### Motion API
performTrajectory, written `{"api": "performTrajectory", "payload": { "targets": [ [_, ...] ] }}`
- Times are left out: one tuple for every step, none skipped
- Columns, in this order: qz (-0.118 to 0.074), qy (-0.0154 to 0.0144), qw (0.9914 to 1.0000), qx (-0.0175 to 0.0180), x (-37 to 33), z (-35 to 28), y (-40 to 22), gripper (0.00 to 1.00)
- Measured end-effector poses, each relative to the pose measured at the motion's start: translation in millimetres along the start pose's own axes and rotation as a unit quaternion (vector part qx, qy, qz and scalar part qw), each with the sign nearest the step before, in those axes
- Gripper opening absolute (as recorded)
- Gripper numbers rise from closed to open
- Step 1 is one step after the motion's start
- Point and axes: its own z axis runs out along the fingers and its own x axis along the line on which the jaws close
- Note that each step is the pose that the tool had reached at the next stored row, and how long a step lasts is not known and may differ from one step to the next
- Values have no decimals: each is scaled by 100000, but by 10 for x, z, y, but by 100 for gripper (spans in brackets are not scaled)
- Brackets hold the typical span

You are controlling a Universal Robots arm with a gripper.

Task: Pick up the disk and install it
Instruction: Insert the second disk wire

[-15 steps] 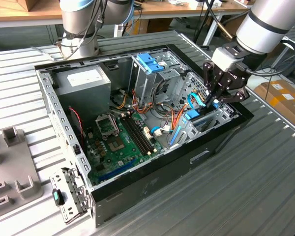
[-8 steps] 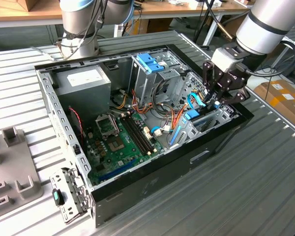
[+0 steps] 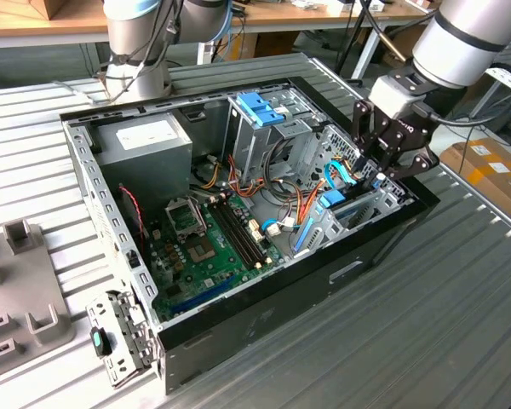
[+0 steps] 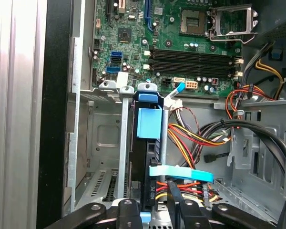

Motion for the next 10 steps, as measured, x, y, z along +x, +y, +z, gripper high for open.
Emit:
{"api": "performTrajectory", "payload": {
  "targets": [
    [1, -1, 100000, -2, -1, -22, 0, 36],
    [0, -2, 100000, -4, -2, -44, 0, 36],
    [0, -3, 100000, -3, -3, -61, 0, 36],
    [1, 4, 100000, 1, -5, -82, 0, 36],
    [-1, -15, 100000, 0, -5, -83, 0, 36],
    [0, -14, 100000, -1, -5, -83, 0, 36],
    [-1, -2, 100000, -1, -5, -92, 0, 36],
    [-1, 2, 100000, 0, -6, -100, 0, 36],
    [0, 1, 100000, -1, -6, -100, 0, 36],
    [1, -2, 100000, -1, -6, -100, 0, 36]
  ]
}}
